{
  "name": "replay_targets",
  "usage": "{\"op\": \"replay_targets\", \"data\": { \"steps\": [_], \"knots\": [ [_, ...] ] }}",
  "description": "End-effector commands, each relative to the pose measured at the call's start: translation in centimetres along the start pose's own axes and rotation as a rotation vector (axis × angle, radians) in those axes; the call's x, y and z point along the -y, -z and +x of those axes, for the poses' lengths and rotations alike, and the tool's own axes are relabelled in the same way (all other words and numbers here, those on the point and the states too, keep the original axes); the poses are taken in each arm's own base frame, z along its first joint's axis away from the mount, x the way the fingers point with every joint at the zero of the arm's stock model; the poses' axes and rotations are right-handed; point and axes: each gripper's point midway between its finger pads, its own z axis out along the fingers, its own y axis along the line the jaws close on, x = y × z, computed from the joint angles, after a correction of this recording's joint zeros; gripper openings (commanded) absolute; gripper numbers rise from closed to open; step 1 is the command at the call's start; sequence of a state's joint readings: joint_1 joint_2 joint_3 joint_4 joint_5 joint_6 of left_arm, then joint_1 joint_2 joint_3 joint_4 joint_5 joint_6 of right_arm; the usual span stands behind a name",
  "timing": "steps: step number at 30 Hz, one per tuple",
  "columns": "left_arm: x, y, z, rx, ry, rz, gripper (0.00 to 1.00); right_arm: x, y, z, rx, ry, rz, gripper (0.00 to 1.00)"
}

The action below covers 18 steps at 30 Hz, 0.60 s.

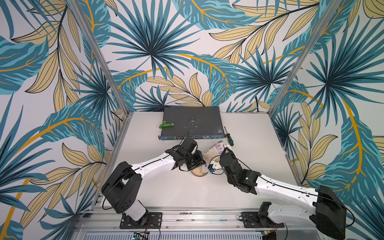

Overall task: Pour the oats into the breakfast bowl
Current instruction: Pour the oats into the bowl.

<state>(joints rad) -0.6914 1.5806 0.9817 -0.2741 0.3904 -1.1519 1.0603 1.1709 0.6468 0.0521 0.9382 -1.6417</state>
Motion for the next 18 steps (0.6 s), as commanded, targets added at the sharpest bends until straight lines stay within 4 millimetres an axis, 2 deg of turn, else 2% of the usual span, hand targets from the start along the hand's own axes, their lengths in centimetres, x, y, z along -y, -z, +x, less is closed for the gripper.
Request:
{"op": "replay_targets", "data": {
  "steps": [1,18],
  "knots": [
    [-8.6,-0.5,-1.4,0.080,0.090,-0.286,0.00,7.9,2.5,5.7,-0.118,-0.372,0.212,0.00],
    [-9.0,-0.7,-1.2,0.072,0.100,-0.282,0.00,9.1,2.6,5.7,-0.104,-0.370,0.216,0.00]
  ]
}}
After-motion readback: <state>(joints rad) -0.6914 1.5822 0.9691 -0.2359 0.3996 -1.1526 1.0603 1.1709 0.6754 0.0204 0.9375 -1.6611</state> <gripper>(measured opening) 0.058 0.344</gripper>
